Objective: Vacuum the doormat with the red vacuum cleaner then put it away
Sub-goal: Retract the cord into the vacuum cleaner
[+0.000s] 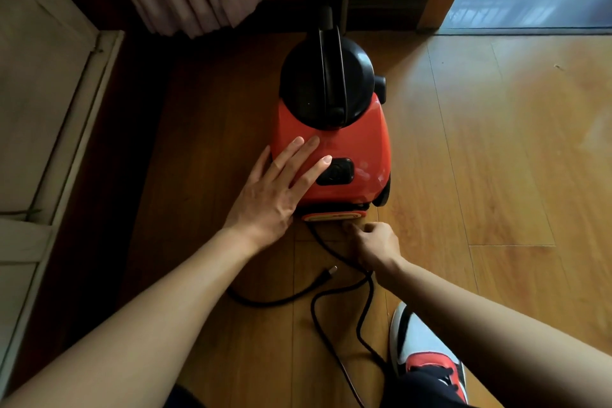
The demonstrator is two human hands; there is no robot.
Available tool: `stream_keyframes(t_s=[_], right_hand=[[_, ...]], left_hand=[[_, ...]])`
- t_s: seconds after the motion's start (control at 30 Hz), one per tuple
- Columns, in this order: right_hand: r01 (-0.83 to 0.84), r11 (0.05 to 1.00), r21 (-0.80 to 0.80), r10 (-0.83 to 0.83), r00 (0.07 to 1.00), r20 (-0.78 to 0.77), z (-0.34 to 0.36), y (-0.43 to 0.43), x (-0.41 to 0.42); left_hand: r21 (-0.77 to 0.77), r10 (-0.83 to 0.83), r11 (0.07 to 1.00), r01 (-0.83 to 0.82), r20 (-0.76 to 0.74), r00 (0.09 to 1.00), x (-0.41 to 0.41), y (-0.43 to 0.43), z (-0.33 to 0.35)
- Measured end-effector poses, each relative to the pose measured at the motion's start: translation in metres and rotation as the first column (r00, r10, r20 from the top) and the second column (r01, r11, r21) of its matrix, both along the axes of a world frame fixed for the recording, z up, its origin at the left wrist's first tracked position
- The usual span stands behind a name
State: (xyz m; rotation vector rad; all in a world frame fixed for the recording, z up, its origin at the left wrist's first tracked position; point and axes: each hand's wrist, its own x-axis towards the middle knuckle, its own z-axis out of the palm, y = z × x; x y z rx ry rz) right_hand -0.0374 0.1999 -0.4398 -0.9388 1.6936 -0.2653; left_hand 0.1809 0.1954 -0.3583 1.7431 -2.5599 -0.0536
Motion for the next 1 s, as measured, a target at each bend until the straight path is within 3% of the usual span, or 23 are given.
stream_keyframes(t_s=[0.07, 0.13, 0.27, 0.4, 0.5, 0.7, 0.83, 1.0], right_hand=[[0.014, 1.0, -0.005, -0.014, 0.999, 0.033, 0.003, -0.004, -0.013], [0.102, 0.995, 0.023, -0.104, 0.974, 0.2, 0.011, -0.004, -0.024], [0.341, 0.925, 0.169, -0.377, 0.766, 0.521, 0.029, 0.002, -0.038], [0.401, 0.882, 0.246, -0.452, 0.579, 0.679, 0.046, 0.006, -0.042], [0.363, 0.919, 0.152, -0.354, 0.597, 0.719, 0.06, 0.014, -0.041], [0.152, 0.973, -0.176, 0.028, 0.674, 0.739, 0.093, 0.025, -0.035], [-0.058, 0.933, -0.355, 0.282, 0.729, 0.624, 0.11, 0.032, -0.019], [-0.242, 0.874, -0.423, 0.45, 0.733, 0.511, 0.108, 0.033, 0.006]], left_hand=[[-0.011, 0.005, 1.0, -0.005, -0.009, 1.0, -0.001, 0.0, -0.002], [-0.008, 0.01, 1.0, -0.01, -0.03, 0.999, -0.002, 0.0, -0.003], [-0.012, 0.016, 1.0, -0.016, -0.062, 0.998, -0.004, -0.001, -0.005], [0.012, 0.011, 1.0, -0.01, -0.068, 0.998, -0.003, -0.001, -0.003], [0.044, 0.008, 0.999, -0.005, -0.065, 0.998, -0.002, 0.0, 0.001], [0.12, 0.013, 0.993, -0.003, -0.079, 0.997, -0.003, 0.003, 0.012], [0.18, 0.045, 0.983, -0.027, -0.096, 0.994, -0.003, 0.003, 0.022], [0.195, 0.064, 0.98, -0.047, -0.08, 0.995, -0.003, 0.002, 0.034]])
